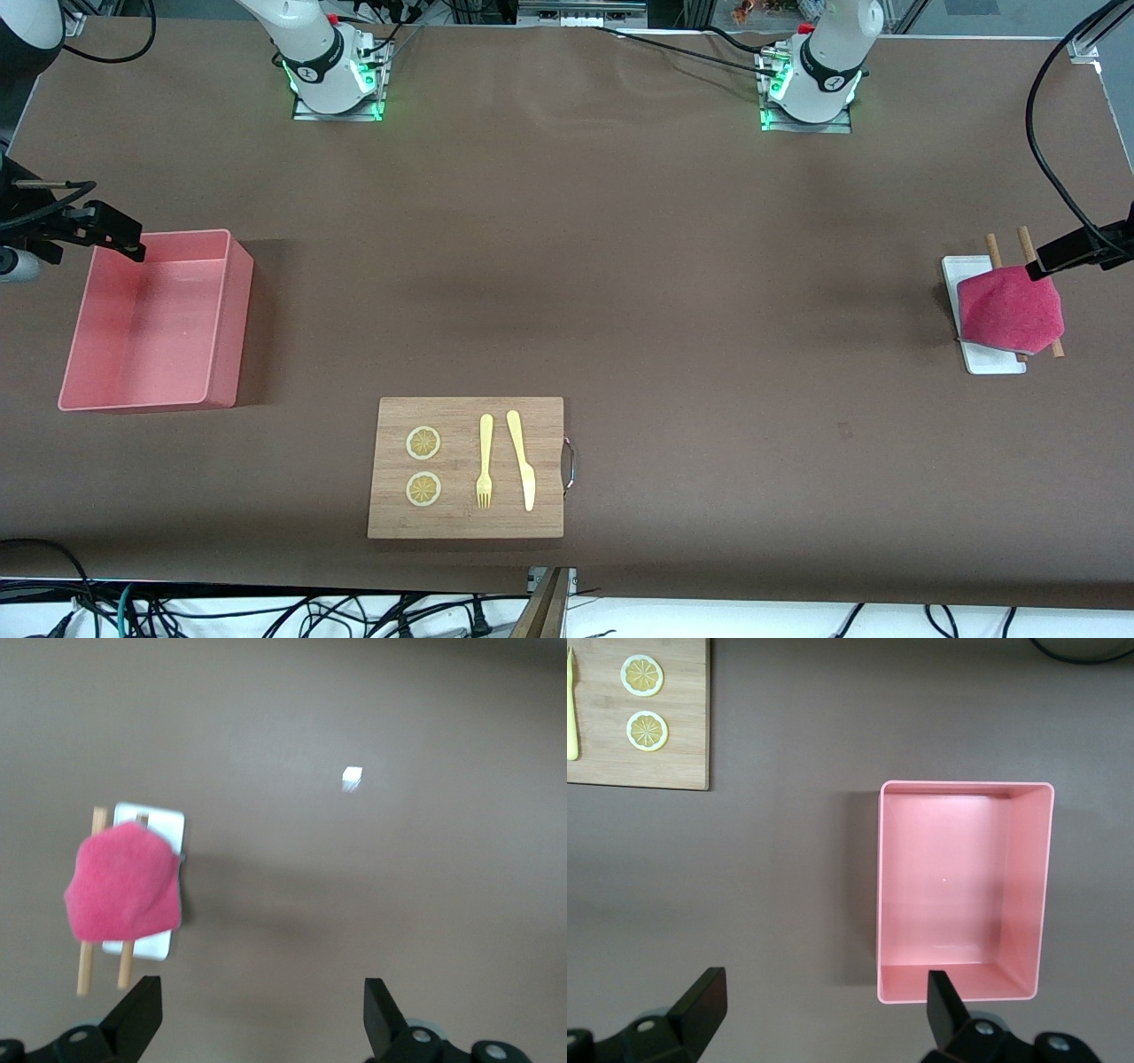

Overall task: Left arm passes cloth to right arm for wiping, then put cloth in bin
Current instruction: 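Lower the left gripper onto the pink cloth and grasp it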

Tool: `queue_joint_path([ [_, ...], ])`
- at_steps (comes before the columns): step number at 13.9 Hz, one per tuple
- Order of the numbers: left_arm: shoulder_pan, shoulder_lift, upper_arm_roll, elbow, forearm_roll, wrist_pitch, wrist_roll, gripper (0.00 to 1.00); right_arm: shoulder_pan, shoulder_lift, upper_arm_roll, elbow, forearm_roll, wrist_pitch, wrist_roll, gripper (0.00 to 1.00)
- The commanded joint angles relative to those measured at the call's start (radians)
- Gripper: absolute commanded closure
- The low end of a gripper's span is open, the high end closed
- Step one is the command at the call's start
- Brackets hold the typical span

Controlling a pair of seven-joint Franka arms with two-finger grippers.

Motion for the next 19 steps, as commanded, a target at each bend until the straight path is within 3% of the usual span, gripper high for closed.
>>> queue_joint_path([
  [1, 0.102, 0.128, -0.004, 0.027, 0.009, -0.013, 0.153, 0.00, -0.011, -0.004, 0.010, 0.005, 0.006, 0.002, 0.004, 0.00],
  [3, 0.149, 0.192, -0.004, 0.026, 0.044, 0.045, 0.190, 0.00, -0.010, -0.002, 0.013, 0.005, 0.004, 0.007, 0.001, 0.00],
  [5, 0.155, 0.265, -0.004, 0.026, 0.152, 0.110, 0.269, 0.00, -0.011, -0.002, 0.011, 0.005, 0.004, 0.007, -0.002, 0.00],
  [12, 0.255, 0.420, -0.007, 0.032, 0.157, 0.314, 0.509, 0.01, -0.025, -0.002, 0.008, 0.005, 0.004, 0.007, -0.012, 0.00],
  [14, 0.258, 0.431, -0.007, 0.032, 0.150, 0.326, 0.509, 0.06, -0.034, 0.010, 0.007, 0.005, 0.004, 0.005, -0.010, 0.00],
  [16, 0.258, 0.428, -0.007, 0.032, 0.153, 0.326, 0.509, 0.22, -0.041, 0.022, 0.007, 0.003, 0.006, 0.005, -0.008, 0.00],
  [19, 0.261, 0.421, -0.005, 0.033, 0.153, 0.323, 0.511, 0.31, -0.038, 0.024, 0.008, 0.002, 0.006, 0.000, -0.013, 0.00],
])
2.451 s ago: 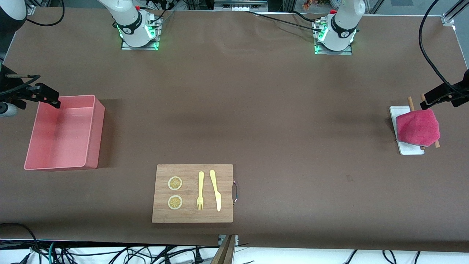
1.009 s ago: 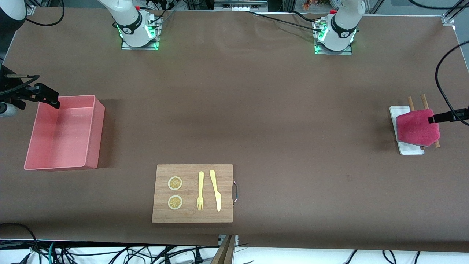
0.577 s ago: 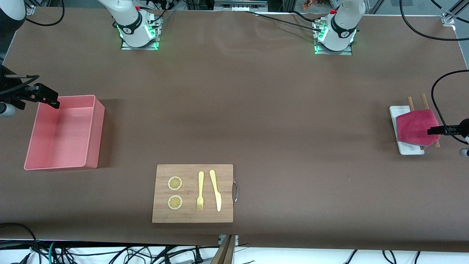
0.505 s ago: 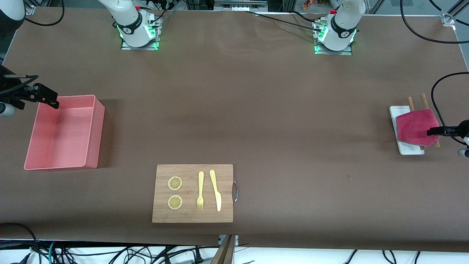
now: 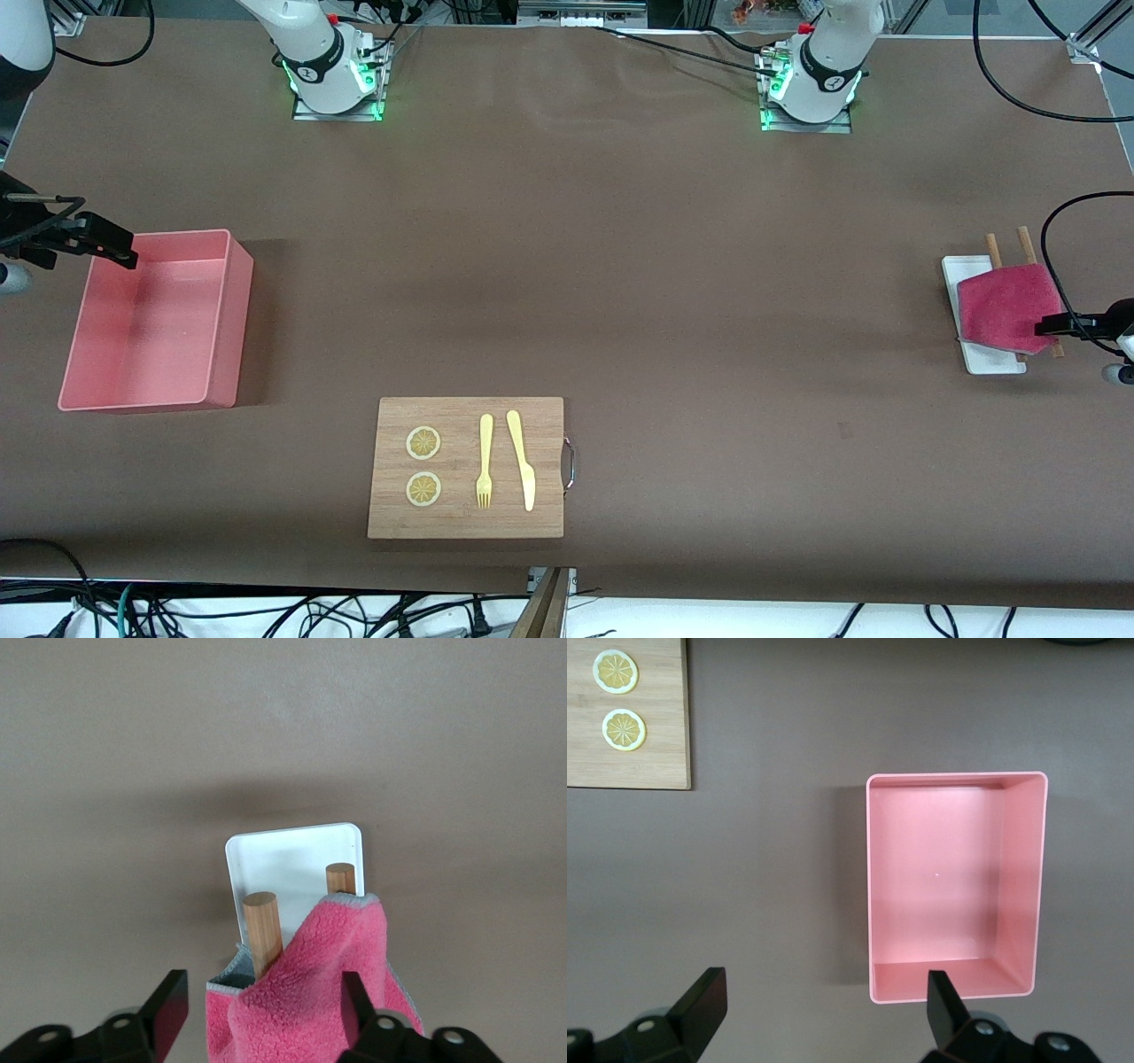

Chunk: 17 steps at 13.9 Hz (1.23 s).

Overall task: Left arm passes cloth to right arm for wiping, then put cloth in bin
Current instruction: 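Lower the left gripper onto the pink cloth and grasp it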

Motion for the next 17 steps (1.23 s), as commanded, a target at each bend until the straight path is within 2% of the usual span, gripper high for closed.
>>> queue_joint_path([
  [1, 0.011, -0.001, -0.009, 0.017, 0.009, -0.010, 0.025, 0.36, -0.009, 0.007, 0.011, -0.001, 0.006, -0.003, -0.011, 0.00],
  [2, 0.013, -0.001, -0.009, 0.017, 0.009, -0.010, 0.026, 0.39, -0.009, 0.043, 0.009, -0.001, 0.007, -0.009, -0.008, 0.00],
  [6, 0.018, -0.001, -0.009, 0.017, 0.011, -0.014, 0.028, 0.56, -0.009, 0.068, 0.011, -0.007, -0.005, -0.012, -0.013, 0.00],
  [10, 0.016, -0.001, -0.009, 0.017, 0.013, -0.016, 0.028, 0.62, -0.004, 0.073, 0.015, -0.004, 0.010, -0.011, 0.022, 0.00],
  [12, 0.014, -0.001, -0.010, 0.015, 0.011, -0.018, 0.027, 0.63, 0.007, 0.075, 0.023, -0.001, 0.099, -0.011, 0.218, 0.01],
  [13, 0.013, -0.001, -0.012, 0.015, 0.011, -0.018, 0.026, 0.67, 0.031, 0.076, 0.023, -0.001, 0.122, -0.009, 0.307, 0.01],
  [17, 0.011, -0.001, -0.013, 0.015, 0.011, -0.019, 0.026, 0.80, 0.111, 0.081, 0.023, 0.001, 0.122, 0.003, 0.439, 0.01],
])
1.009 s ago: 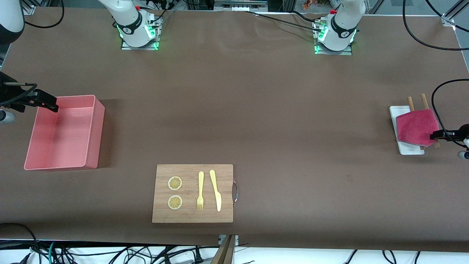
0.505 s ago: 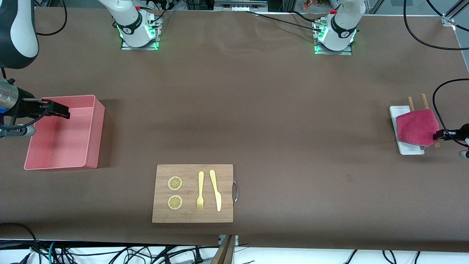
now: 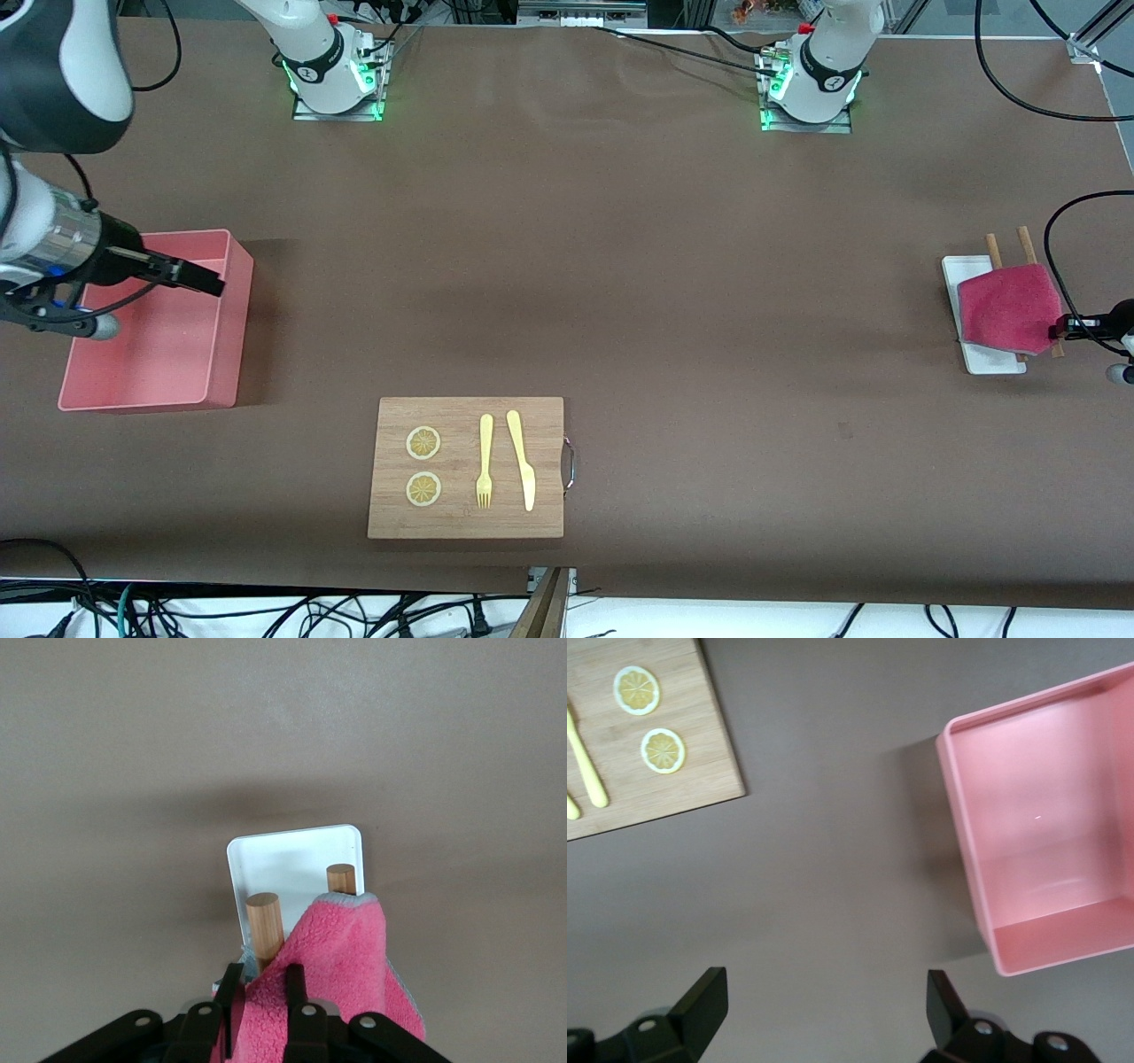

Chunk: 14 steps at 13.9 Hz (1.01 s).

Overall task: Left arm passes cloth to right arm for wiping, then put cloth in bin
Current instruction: 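Lift the cloth off the stand with the left gripper while the right gripper advances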

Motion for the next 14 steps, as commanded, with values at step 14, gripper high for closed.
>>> queue_joint_path([
  [14, -0.065, -0.046, -0.016, 0.099, 0.020, -0.175, 0.013, 1.00, 0.205, 0.047, -0.002, 0.004, 0.017, 0.123, 0.530, 0.01],
])
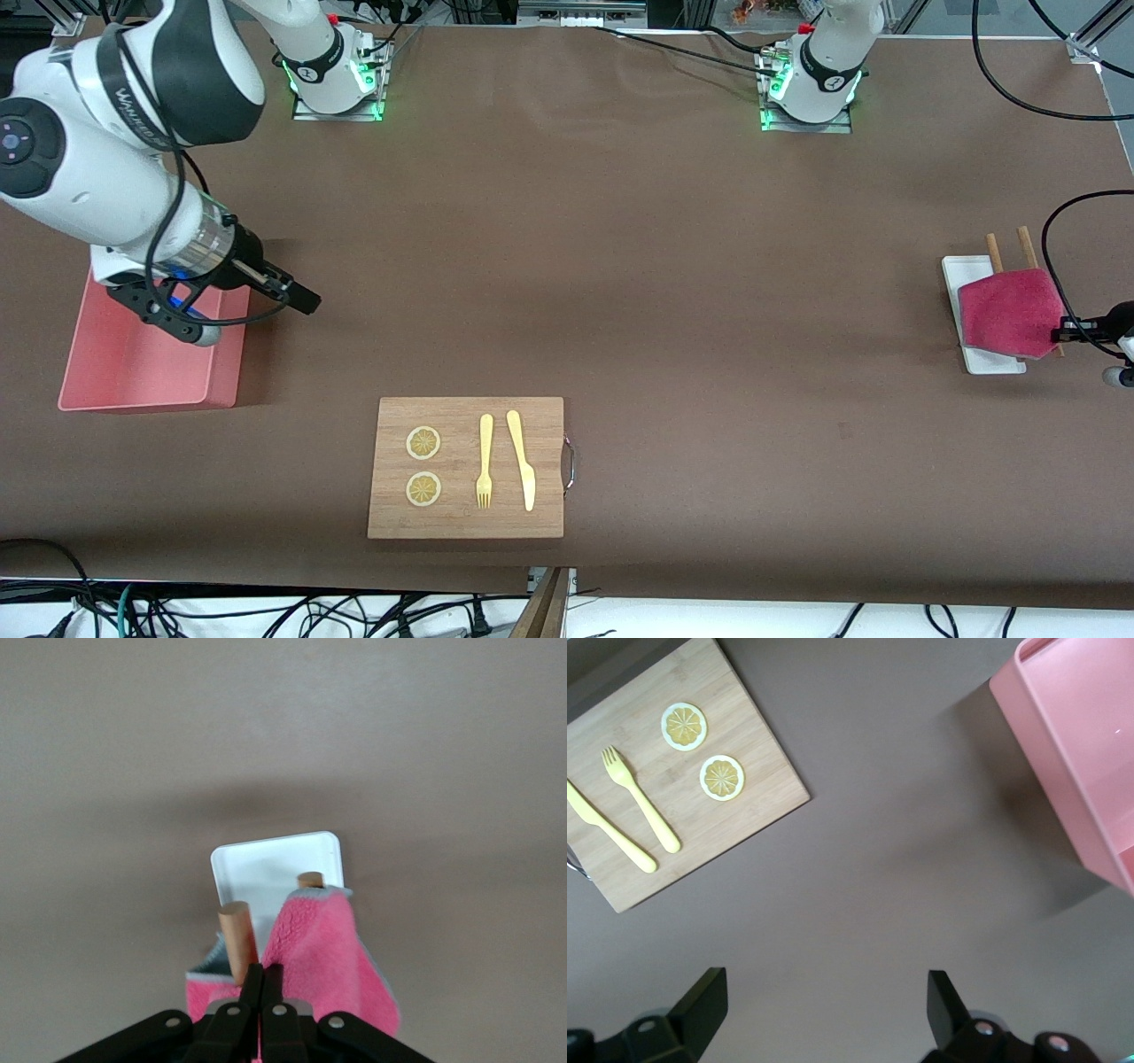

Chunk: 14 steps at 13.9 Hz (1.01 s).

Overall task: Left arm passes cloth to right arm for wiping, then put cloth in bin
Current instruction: 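Lift the cloth off the stand with the left gripper while the right gripper advances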

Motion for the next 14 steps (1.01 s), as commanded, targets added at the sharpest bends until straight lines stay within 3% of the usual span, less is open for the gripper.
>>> queue_joint_path([
  [1, -0.074, -0.030, 0.002, 0.116, 0.013, -0.182, 0.009, 1.00, 0.029, 0.009, -0.004, 0.004, 0.010, 0.025, 0.073, 0.01],
  [5, -0.251, -0.030, 0.003, 0.221, -0.012, -0.327, -0.058, 1.00, 0.043, 0.018, -0.002, 0.004, 0.033, 0.082, 0.153, 0.01],
  [8, -0.373, -0.045, -0.001, 0.223, -0.171, -0.335, -0.208, 1.00, 0.046, 0.025, -0.004, 0.004, 0.090, 0.114, 0.228, 0.01],
  [12, -0.577, -0.050, 0.000, 0.265, -0.433, -0.370, -0.616, 1.00, 0.109, 0.057, -0.002, 0.004, 0.093, 0.186, 0.361, 0.00],
  [14, -0.695, -0.050, 0.000, 0.304, -0.455, -0.368, -0.872, 1.00, 0.144, 0.078, -0.002, 0.004, 0.100, 0.241, 0.467, 0.01],
])
